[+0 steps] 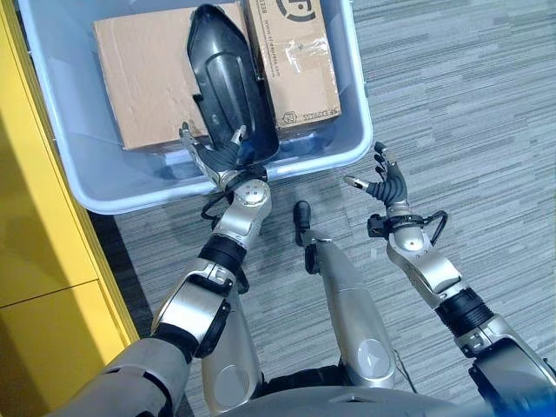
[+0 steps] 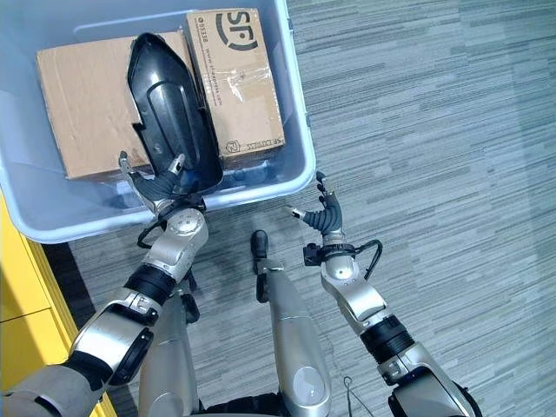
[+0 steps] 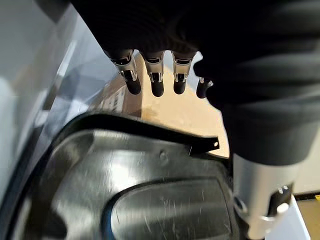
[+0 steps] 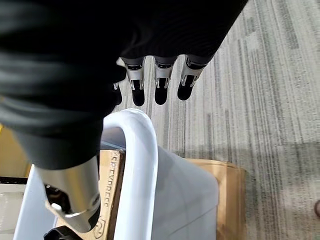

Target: Move parts from the plastic box to the shelf.

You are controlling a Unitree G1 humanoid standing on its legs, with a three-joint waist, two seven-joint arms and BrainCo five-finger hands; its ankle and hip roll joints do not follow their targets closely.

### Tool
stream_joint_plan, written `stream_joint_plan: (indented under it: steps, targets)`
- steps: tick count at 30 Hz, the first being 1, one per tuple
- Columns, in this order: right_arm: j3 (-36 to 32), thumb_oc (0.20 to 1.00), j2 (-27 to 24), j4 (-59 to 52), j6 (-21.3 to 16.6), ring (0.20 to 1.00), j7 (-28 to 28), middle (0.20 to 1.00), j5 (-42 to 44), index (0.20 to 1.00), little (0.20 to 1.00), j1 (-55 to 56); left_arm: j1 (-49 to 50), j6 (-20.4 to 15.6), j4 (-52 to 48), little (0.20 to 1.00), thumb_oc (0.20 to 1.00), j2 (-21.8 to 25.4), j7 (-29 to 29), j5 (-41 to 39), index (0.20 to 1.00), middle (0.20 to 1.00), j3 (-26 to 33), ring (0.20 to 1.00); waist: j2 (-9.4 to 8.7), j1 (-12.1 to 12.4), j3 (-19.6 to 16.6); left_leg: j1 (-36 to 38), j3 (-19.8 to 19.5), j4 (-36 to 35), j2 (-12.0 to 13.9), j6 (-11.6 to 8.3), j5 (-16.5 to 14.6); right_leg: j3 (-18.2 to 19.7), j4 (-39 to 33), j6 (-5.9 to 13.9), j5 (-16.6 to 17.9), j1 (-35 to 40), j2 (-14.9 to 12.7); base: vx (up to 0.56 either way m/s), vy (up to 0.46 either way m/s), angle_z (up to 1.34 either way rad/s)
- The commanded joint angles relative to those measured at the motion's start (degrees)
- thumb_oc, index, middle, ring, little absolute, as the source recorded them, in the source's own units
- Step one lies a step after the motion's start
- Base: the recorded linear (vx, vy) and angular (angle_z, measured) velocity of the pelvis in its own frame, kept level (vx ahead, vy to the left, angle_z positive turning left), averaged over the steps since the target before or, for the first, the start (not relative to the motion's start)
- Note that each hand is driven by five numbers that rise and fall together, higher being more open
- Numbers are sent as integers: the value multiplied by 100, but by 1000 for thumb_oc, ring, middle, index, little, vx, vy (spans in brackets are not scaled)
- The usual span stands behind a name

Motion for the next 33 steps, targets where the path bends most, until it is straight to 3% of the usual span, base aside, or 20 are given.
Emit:
stream_joint_plan:
  steps: [1, 16, 20, 30, 33]
  targets:
    - [-212, 1000, 74, -511, -17, 1000, -57, 1000, 121, 1000, 1000, -52, 23, -92, 114, 1000, 1000, -59, 194, -281, 1000, 1000, -27, 1000, -357, 39, -132, -672, -78, 668, 94, -28, -1, -259, -56, 380, 108, 102, -220, 3, -36, -1]
    - [-201, 1000, 5, -550, 179, 1000, -137, 1000, 277, 1000, 1000, -200, -306, 497, 343, 1000, 1000, -27, -111, -675, 1000, 1000, -143, 1000, -558, -2, -132, -1360, -244, 1243, 146, 20, -183, -345, 299, 360, 112, -510, -195, 3, -17, -2]
    - [-156, 1000, 21, -494, 166, 1000, -179, 1000, 307, 1000, 1000, -238, -349, 488, 457, 1000, 1000, -46, 129, -796, 1000, 1000, -128, 1000, -601, -13, -132, -1571, -302, 1369, 159, 31, -224, -342, 370, 367, 126, -702, -197, 4, -22, 2]
    - [-109, 1000, -3, -436, 67, 1000, -212, 1000, 294, 1000, 1000, -238, -359, 230, 498, 1000, 1000, -104, -43, -1105, 1000, 1000, -113, 1000, -605, -9, -132, -1810, -368, 1505, 123, 39, -263, -346, 453, 388, 147, -924, -224, 1, 0, 0]
    - [-90, 1000, 2, -422, -12, 1000, -256, 1000, 262, 1000, 1000, -259, -374, 293, 462, 1000, 1000, -109, -21, -824, 1000, 1000, -132, 1000, -606, 15, -132, -1848, -376, 1508, 126, 53, -265, -369, 497, 392, 141, -965, -238, 5, -24, 1]
